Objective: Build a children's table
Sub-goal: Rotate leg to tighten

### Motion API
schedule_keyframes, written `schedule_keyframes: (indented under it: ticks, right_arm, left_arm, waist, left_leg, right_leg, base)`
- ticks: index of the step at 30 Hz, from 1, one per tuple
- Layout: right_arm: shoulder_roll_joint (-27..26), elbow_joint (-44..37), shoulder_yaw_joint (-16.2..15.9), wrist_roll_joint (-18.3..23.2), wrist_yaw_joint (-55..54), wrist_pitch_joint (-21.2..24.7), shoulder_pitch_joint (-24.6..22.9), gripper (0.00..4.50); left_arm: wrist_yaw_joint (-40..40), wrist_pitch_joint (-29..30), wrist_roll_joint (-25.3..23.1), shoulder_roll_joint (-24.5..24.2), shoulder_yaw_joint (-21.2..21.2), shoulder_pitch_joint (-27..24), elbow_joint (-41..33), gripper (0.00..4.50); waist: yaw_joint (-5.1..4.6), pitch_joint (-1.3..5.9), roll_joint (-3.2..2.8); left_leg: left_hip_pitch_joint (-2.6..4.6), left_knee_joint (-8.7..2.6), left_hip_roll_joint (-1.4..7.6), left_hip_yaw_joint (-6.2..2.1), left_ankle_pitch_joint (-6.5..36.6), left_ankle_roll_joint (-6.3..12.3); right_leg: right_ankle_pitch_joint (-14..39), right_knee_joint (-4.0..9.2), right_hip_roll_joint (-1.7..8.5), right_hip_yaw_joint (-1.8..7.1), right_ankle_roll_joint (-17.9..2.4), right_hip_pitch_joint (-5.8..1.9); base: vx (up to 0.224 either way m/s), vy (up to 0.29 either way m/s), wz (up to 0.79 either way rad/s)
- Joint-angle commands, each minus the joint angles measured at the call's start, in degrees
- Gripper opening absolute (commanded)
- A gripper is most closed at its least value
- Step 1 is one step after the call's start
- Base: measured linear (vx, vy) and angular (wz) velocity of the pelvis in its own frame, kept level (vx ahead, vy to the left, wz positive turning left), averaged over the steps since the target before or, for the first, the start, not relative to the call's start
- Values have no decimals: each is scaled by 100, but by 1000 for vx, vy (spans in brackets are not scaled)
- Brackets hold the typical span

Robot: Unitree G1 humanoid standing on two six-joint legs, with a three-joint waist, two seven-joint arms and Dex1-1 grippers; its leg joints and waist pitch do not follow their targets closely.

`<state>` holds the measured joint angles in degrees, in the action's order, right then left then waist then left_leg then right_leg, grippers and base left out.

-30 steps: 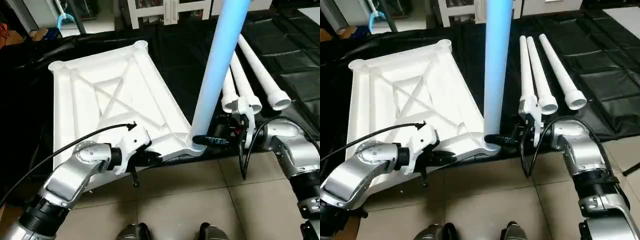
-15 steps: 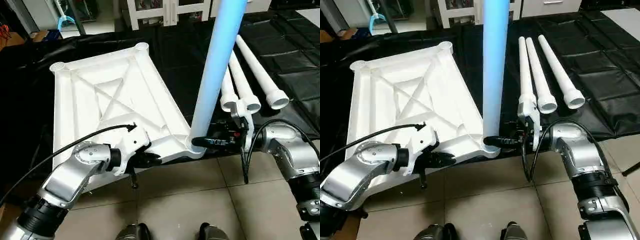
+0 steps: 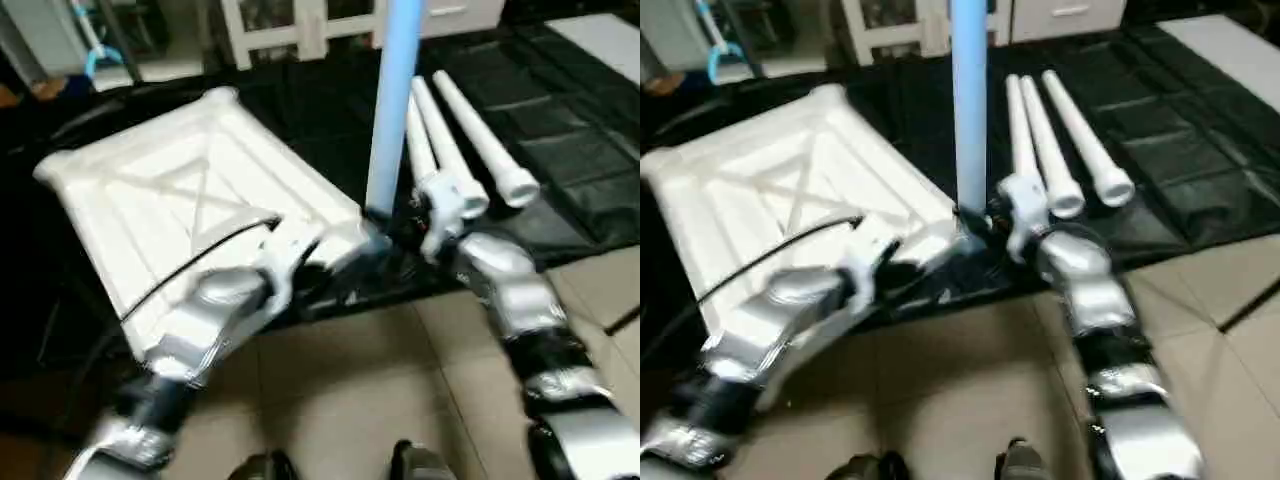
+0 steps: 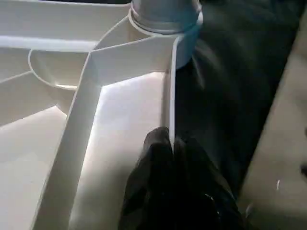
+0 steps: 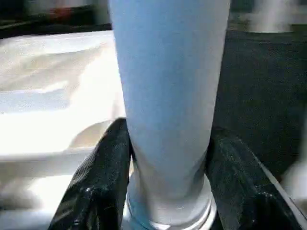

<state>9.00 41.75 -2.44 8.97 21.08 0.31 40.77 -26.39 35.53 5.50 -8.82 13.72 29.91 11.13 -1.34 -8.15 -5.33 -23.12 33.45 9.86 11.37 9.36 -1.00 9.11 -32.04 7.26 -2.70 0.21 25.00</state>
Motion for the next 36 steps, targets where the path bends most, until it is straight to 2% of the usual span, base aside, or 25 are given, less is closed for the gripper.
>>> schedule_keyframes:
  ticks: [1,4,5,6,8,11,13,14,15,17,18,19,20,21,22,23,24,25,28,30,32,33,34,35,36]
  right_arm:
    - [67,557,277,-280,-989,40,-123,192]
    - [-244,713,296,-349,-1520,-263,-18,191]
    - [-244,713,296,-349,-1520,-263,-18,191]
    - [-365,739,305,-364,-1538,-400,26,190]
    - [-476,802,317,-340,-1466,-656,88,190]
    - [-537,822,278,-210,-1028,-867,118,190]
    - [-559,627,207,38,-325,-1015,30,190]
    - [-540,448,194,193,42,-1020,-53,246]
    - [-480,314,174,234,216,-1058,-117,260]
    - [-309,128,143,276,520,-1047,-203,266]
    - [-162,40,171,294,719,-1046,-229,281]
    - [-76,-15,203,339,886,-1027,-239,281]
    - [-32,-22,236,361,993,-1037,-234,303]
    - [63,-113,254,439,1218,-942,-249,306]
    - [146,-189,250,486,1393,-865,-264,310]
    - [225,-246,231,501,1539,-820,-279,318]
    - [431,-404,181,545,1909,-690,-331,331]
    - [641,-544,144,591,2237,-583,-379,331]
    - [949,-754,112,703,2755,-388,-449,331]
    - [1334,-1017,87,898,3515,-131,-542,331]
    - [1527,-1141,20,946,3910,-95,-607,331]
    - [1680,-1218,-29,952,4198,-152,-664,331]
    - [1703,-1231,-26,953,4244,-161,-672,331]
    - [1722,-1242,-24,954,4283,-168,-679,331]
    - [1789,-1308,17,1100,4514,55,-704,331]
  left_arm:
    - [318,-100,-61,-28,-225,24,174,0]
    - [532,-327,-131,141,-252,198,410,0]
    - [532,-327,-131,141,-252,198,410,0]
    - [541,-320,-177,170,-260,218,434,0]
    - [570,-320,-245,160,-241,230,465,0]
    - [575,-318,-235,142,-251,211,484,0]
    - [524,-368,-244,60,-193,180,497,0]
    - [473,-391,-253,11,-161,156,486,0]
    - [397,-423,-273,-53,-114,130,467,0]
    - [160,-436,-298,-208,12,46,367,0]
    - [-104,-475,-316,-364,140,-41,249,0]
    - [-298,-482,-310,-468,226,-105,156,0]
    - [-411,-489,-304,-529,276,-141,101,0]
    - [-612,-389,-263,-651,362,-219,-26,0]
    - [-770,-344,-235,-751,433,-281,-130,0]
    - [-882,-316,-199,-819,465,-331,-214,0]
    - [-1131,-213,-95,-980,525,-454,-417,0]
    - [-1435,-243,-14,-1173,622,-571,-595,0]
    - [-1828,-210,140,-1436,727,-733,-836,0]
    - [-2382,-310,323,-1754,836,-926,-1126,0]
    - [-2487,-307,349,-1819,851,-968,-1206,0]
    - [-2614,-351,386,-1869,872,-999,-1285,0]
    - [-2645,-341,403,-1881,873,-1007,-1313,0]
    - [-2671,-332,418,-1890,874,-1014,-1336,0]
    - [-2756,-297,476,-1919,883,-1033,-1422,0]
  waist:
    - [-36,331,74]
    - [-32,341,58]
    - [-32,341,58]
    - [-17,334,58]
    - [-3,334,65]
    - [5,335,61]
    - [26,343,62]
    - [38,349,64]
    - [55,355,66]
    - [77,373,80]
    - [69,372,63]
    - [52,374,77]
    - [47,382,80]
    - [56,380,32]
    - [61,396,53]
    - [61,396,53]
    - [73,387,55]
    - [86,393,22]
    - [129,415,21]
    - [175,441,36]
    - [201,437,31]
    - [234,473,34]
    - [253,476,36]
    - [274,492,34]
    - [311,517,32]
  left_leg:
    - [177,-540,155,-235,3202,-179]
    - [214,-589,166,-228,3367,-82]
    - [214,-589,166,-228,3367,-82]
    - [245,-609,178,-205,3357,-52]
    - [232,-619,181,-179,3259,-1]
    - [232,-613,183,-167,3215,22]
    - [231,-606,190,-142,3086,90]
    - [236,-606,196,-137,3020,99]
    - [227,-604,200,-122,2879,151]
    - [185,-597,200,-111,2640,248]
    - [136,-598,196,-123,2490,280]
    - [109,-603,194,-137,2438,289]
    - [85,-596,203,-152,2348,304]
    - [141,-585,209,-136,2330,290]
    - [193,-564,219,-112,2330,284]
    - [193,-564,219,-112,2330,284]
    - [173,-554,222,-96,2222,320]
    - [171,-542,220,-95,2160,345]
    - [210,-510,231,-61,1906,450]
    - [216,-482,235,-53,1710,527]
    - [228,-460,243,-36,1564,591]
    - [268,-427,249,-17,1398,634]
    - [270,-418,249,-12,1292,674]
    - [218,-397,247,-18,970,777]
    - [199,-374,237,-28,689,880]
  right_leg:
    - [3548,503,50,-58,-462,-189]
    - [3108,567,54,-129,-456,-219]
    - [3108,567,54,-129,-456,-219]
    - [2866,582,49,-129,-542,-202]
    - [2683,575,55,-114,-635,-205]
    - [2610,560,69,-101,-721,-204]
    - [2388,540,71,-70,-845,-210]
    - [2316,533,69,-62,-880,-212]
    - [2157,518,68,-44,-943,-221]
    - [2029,488,81,-29,-988,-256]
    - [1993,459,89,-32,-996,-285]
    - [2024,458,94,-40,-987,-314]
    - [2100,436,111,-42,-973,-339]
    - [2129,452,106,-28,-1019,-288]
    - [1999,450,87,-12,-1110,-255]
    - [1999,450,87,-12,-1110,-255]
    - [1796,412,75,4,-1237,-256]
    - [1715,385,75,8,-1285,-270]
    - [1357,347,55,24,-1417,-259]
    - [1185,304,41,30,-1463,-276]
    - [1066,279,27,52,-1537,-247]
    - [891,252,23,61,-1593,-241]
    - [781,240,16,68,-1625,-240]
    - [495,174,12,68,-1687,-282]
    - [284,134,10,59,-1727,-313]
  base:
    - [0,0,0]
    - [0,0,0]
    - [0,0,0]
    - [0,0,0]
    - [0,0,0]
    - [0,0,0]
    - [0,0,0]
    - [0,0,0]
    - [0,0,0]
    - [0,0,0]
    - [0,0,0]
    - [0,0,0]
    - [0,0,0]
    - [0,0,0]
    - [0,0,0]
    - [0,0,0]
    - [0,0,0]
    - [0,0,0]
    - [41,-11,6]
    - [64,-13,10]
    - [66,-11,11]
    - [71,-8,14]
    - [71,-8,14]
    - [64,5,5]
    - [0,0,0]
